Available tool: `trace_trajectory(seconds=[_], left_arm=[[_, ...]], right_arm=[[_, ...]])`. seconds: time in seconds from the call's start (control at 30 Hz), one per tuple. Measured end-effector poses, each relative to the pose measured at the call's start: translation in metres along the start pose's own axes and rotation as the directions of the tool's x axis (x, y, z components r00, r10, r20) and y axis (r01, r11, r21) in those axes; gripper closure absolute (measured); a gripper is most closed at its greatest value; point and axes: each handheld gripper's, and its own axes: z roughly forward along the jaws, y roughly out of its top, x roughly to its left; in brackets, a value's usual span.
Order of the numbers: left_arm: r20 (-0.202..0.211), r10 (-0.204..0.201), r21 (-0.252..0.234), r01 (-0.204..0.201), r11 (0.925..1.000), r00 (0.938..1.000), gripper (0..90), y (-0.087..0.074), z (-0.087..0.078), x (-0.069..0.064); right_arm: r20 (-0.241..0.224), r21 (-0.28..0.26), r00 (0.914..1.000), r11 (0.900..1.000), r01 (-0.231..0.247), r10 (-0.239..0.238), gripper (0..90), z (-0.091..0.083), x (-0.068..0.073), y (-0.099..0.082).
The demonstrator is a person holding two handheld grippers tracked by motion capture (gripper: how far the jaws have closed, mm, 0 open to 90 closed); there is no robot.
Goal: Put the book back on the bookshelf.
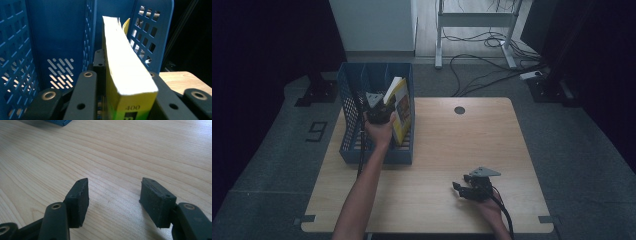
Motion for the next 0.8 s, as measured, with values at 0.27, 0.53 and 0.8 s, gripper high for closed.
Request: trace_trajectory(seconds=[0.27,0.53,0.8], left_arm=[[-0.016,-0.001,-0.004,0.001,1.0,0.9999,75.6,-0.002,0.006,0.0],[-0.028,0.012,-0.009,-0.012,0.9999,0.9995,75.6,-0.006,0.011,-0.003],[-0.037,0.01,-0.021,-0.011,0.9997,0.9993,75.5,-0.009,0.013,-0.005]], right_arm=[[0.0,-0.002,1.0,1.0,-0.001,0.001,39.4,0.0,0.0,0.0],[0.0,-0.002,1.0,1.0,-0.002,0.002,39.5,0.0,0.0,0.0],[0.002,-0.002,1.0,1.0,-0.002,0.002,39.5,0.0,0.0,0.0]])
